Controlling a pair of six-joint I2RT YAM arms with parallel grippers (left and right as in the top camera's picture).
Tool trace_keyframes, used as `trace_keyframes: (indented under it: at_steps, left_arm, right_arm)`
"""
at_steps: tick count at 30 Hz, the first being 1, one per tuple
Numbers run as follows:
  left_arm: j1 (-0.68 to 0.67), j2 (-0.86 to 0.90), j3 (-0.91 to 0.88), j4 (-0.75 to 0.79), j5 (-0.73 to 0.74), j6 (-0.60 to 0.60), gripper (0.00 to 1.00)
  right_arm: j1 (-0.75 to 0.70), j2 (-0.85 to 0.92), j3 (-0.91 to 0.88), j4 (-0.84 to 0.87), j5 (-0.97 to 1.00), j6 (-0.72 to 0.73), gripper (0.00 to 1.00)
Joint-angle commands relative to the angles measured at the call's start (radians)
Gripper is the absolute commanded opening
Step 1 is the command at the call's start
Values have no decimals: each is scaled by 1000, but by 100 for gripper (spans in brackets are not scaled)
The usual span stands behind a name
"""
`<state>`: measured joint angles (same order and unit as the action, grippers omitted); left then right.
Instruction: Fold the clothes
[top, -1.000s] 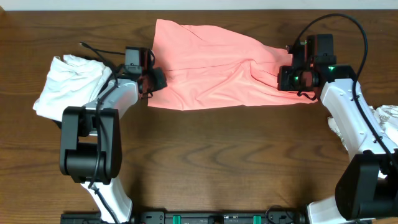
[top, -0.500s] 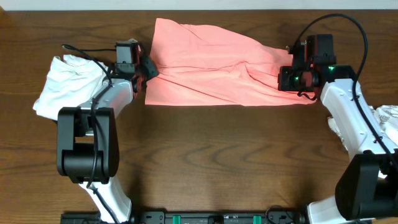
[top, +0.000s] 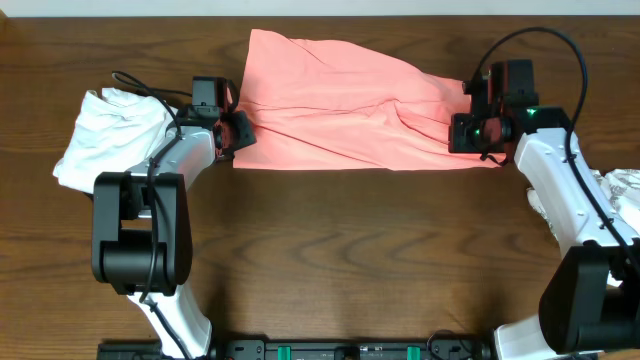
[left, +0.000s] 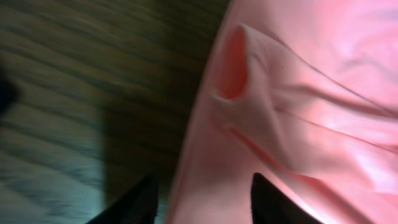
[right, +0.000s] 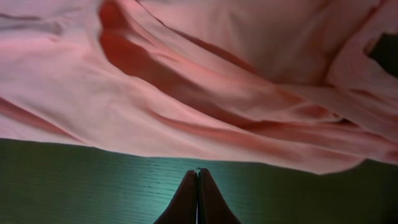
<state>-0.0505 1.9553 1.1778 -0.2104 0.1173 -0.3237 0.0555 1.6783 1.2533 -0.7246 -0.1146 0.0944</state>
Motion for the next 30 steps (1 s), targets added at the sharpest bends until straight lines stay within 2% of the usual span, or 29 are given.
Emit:
trace_keyframes:
  at_steps: [1,8,15,21,30]
  left_arm:
    - [7,-72,18,-2,-113,69,56]
    - [23,-165,23,-23,-135,61,56]
    - [-47,-183,22,-105,-31,62,55]
    - [-104,-133,21,-103,-31,80,55]
    - [-103,10,21,-108,-31,81,55]
  right_arm:
    - [-3,-1,-19,6,52,-18,2]
    - [-3,13,-22,23,141,-18,2]
    - [-4,60,-23,53,141,-18,1]
    - [-4,147,-23,115,141,-18,1]
    - [-11,251,-23,200,140,-18,1]
